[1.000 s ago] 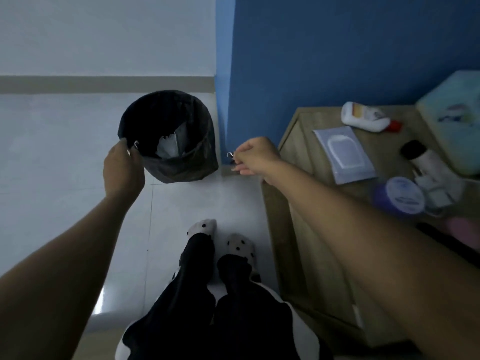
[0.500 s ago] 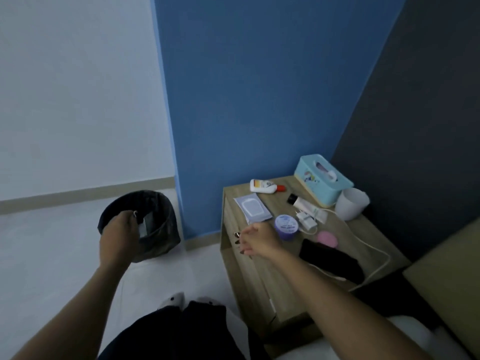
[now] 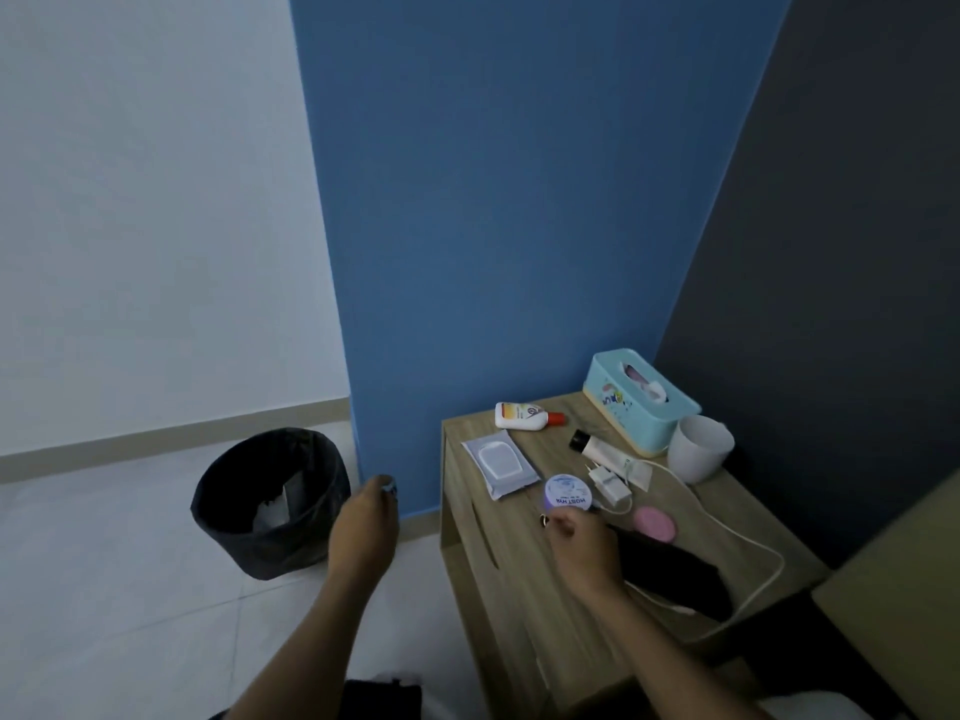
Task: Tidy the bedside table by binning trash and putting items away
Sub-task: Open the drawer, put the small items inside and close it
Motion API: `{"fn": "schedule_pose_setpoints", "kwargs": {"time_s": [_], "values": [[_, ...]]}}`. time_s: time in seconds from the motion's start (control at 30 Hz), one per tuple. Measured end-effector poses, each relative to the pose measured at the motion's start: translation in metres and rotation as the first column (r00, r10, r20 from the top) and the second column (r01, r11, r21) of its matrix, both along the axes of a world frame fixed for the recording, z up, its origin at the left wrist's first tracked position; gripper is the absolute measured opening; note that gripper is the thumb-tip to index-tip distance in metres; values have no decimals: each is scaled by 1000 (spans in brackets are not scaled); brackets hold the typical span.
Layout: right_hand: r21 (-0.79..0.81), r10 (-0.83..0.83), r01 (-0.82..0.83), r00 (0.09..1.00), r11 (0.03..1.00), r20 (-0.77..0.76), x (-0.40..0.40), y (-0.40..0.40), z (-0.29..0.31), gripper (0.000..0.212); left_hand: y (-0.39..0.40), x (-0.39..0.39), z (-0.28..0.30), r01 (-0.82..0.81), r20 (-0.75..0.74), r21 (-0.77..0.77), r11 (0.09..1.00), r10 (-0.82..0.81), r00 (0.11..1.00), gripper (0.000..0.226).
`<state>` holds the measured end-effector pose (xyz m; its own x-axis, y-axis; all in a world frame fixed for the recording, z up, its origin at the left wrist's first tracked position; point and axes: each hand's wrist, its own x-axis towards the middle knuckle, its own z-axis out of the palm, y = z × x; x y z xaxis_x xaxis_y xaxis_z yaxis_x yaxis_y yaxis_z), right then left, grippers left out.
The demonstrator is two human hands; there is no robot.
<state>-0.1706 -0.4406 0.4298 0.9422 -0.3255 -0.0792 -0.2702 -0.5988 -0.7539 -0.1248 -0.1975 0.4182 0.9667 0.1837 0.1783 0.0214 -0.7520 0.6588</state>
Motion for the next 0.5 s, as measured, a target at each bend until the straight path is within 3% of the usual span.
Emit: {"fn": "schedule_pose_setpoints", "kwargs": {"time_s": [0.2,0.5], "values": [[2,33,-33,999,999,8,19,10,-31,21,-37,24,-22,81,-31,-39,996,-82,996,30],[-210,92,-94,996,973,-16,45,13,-73,40,-44,48,-54,99,-102,-17,995,-101,990,26]]}}
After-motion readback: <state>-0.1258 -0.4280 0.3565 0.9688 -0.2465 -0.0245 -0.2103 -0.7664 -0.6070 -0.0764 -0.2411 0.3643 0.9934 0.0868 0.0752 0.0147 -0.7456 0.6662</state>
